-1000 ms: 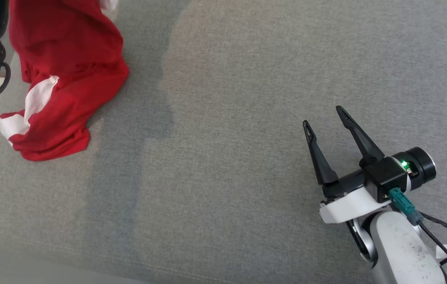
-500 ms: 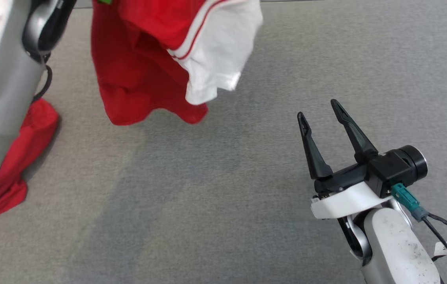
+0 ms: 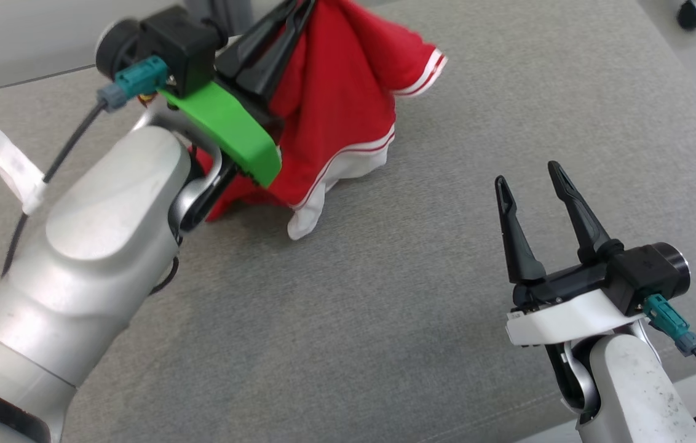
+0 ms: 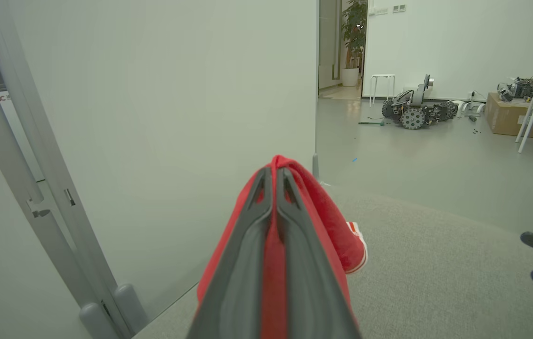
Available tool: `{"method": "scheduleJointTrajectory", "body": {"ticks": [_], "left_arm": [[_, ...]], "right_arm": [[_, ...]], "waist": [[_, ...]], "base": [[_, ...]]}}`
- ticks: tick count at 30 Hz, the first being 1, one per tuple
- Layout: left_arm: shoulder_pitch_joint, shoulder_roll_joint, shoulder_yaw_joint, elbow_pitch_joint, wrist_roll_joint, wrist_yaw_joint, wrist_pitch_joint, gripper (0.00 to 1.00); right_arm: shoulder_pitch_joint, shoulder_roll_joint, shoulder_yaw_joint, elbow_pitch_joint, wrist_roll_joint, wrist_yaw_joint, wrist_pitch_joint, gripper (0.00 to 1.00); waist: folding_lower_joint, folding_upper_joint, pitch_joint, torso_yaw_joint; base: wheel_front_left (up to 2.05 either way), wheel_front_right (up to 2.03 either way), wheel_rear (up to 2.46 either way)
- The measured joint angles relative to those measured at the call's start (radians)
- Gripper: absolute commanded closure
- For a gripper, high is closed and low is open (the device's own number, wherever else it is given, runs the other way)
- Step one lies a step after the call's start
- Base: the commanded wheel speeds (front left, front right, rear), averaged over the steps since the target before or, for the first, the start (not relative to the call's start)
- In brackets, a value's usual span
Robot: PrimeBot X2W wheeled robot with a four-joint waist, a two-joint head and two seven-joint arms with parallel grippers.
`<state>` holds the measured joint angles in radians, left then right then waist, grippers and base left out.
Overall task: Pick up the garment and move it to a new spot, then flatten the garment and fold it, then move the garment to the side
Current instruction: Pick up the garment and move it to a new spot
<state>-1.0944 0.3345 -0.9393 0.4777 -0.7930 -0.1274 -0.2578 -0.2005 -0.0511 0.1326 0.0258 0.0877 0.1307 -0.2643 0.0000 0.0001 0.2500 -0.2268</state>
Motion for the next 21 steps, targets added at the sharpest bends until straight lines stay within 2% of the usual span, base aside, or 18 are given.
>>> {"method": "scheduleJointTrajectory", "body": {"ticks": [7, 8, 9, 10, 16, 21], "left_arm": [[0.134, -0.041, -0.009, 0.199, -0.004, 0.003, -0.003, 1.00], [0.146, -0.050, 0.004, 0.218, 0.000, 0.004, -0.004, 0.89], [0.156, -0.058, 0.022, 0.231, 0.013, 0.010, -0.004, 0.51], [0.164, -0.063, 0.039, 0.238, 0.026, 0.018, -0.005, 0.00], [0.282, -0.097, 0.178, 0.161, 0.130, 0.052, -0.005, 0.00], [0.485, -0.125, 0.330, -0.018, 0.254, 0.118, -0.006, 0.00]], "right_arm": [[0.013, 0.000, 0.001, -0.010, 0.019, 0.000, 0.000, 0.00], [0.015, 0.000, 0.001, -0.010, 0.020, 0.000, 0.000, 0.00], [0.016, 0.000, 0.002, -0.011, 0.021, 0.000, 0.000, 0.00], [0.017, 0.000, 0.003, -0.010, 0.023, 0.000, 0.000, 0.00], [0.043, 0.000, 0.004, -0.001, 0.021, 0.000, 0.000, 0.00], [0.091, 0.002, 0.001, 0.021, -0.004, 0.000, 0.000, 0.00]], "waist": [[0.0000, 0.0000, 0.014, -0.101], [0.0000, 0.0000, 0.018, -0.112], [0.0000, 0.0000, 0.023, -0.120], [0.0000, 0.0000, 0.027, -0.125], [0.0000, 0.0000, 0.023, -0.136], [0.0000, 0.0000, -0.011, -0.115]], "base": [[0.00, 0.00, 0.00], [0.00, 0.00, 0.00], [0.00, 0.00, 0.00], [0.00, 0.00, 0.00], [0.00, 0.00, 0.00], [0.00, 0.00, 0.00]]}}
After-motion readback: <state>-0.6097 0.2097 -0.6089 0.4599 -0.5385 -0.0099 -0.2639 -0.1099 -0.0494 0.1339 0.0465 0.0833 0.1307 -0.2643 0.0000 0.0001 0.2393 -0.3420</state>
